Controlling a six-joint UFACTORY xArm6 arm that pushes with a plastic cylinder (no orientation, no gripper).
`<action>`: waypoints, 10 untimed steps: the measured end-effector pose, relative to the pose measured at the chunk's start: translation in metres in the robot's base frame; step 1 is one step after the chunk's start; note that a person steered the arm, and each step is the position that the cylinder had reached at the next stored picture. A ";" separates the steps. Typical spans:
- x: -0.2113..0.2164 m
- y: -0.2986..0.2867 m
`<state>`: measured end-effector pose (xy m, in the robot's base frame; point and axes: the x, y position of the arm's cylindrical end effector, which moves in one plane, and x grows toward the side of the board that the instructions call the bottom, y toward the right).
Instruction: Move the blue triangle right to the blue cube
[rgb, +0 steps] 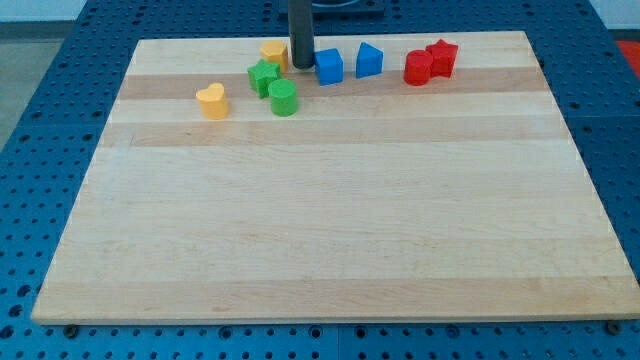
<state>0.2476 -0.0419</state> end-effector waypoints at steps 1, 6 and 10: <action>-0.005 0.016; -0.045 0.094; -0.009 0.106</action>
<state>0.2388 0.0639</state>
